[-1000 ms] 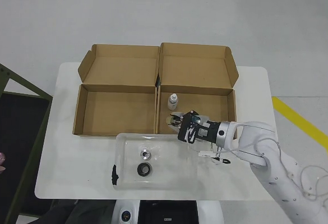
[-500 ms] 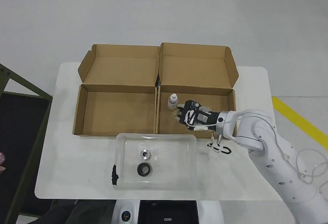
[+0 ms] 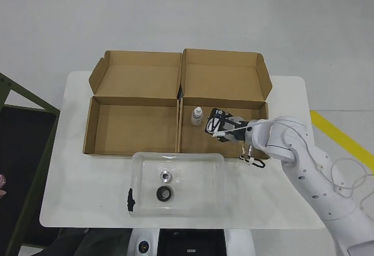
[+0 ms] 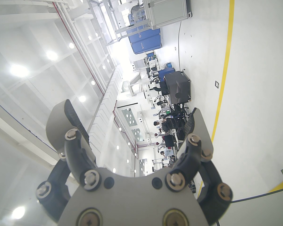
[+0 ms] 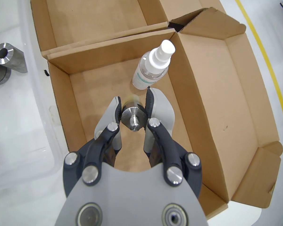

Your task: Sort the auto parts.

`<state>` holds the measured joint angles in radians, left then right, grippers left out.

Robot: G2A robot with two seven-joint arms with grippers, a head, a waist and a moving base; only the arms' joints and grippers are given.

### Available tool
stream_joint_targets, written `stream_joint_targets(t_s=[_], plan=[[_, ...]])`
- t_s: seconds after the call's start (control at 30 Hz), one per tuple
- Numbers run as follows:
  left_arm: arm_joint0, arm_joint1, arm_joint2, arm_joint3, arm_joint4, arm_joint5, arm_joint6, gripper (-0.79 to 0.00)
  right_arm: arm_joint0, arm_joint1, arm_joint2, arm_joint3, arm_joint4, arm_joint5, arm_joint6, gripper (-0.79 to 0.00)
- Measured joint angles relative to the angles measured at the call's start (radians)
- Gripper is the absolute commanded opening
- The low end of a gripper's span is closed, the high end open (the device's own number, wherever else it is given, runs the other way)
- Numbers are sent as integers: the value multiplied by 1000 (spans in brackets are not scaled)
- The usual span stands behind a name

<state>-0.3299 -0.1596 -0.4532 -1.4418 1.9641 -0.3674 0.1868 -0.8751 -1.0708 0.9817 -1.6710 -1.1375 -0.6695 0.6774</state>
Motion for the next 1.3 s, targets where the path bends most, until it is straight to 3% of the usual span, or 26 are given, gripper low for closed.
stream_joint_targets(t_s=[0.9, 1.07, 1.2, 1.3], plan=[[0, 0, 0, 0, 0, 0, 0, 0, 119, -51, -134, 214, -34, 51, 44, -773], [0, 0, 0, 0, 0, 0, 0, 0, 128, -62, -157, 236, -46, 60, 40, -699], [0, 0, 0, 0, 0, 0, 0, 0, 136, -69, -168, 244, -49, 66, 39, -462], [0, 0, 0, 0, 0, 0, 0, 0, 140, -72, -169, 243, -49, 70, 38, -422]])
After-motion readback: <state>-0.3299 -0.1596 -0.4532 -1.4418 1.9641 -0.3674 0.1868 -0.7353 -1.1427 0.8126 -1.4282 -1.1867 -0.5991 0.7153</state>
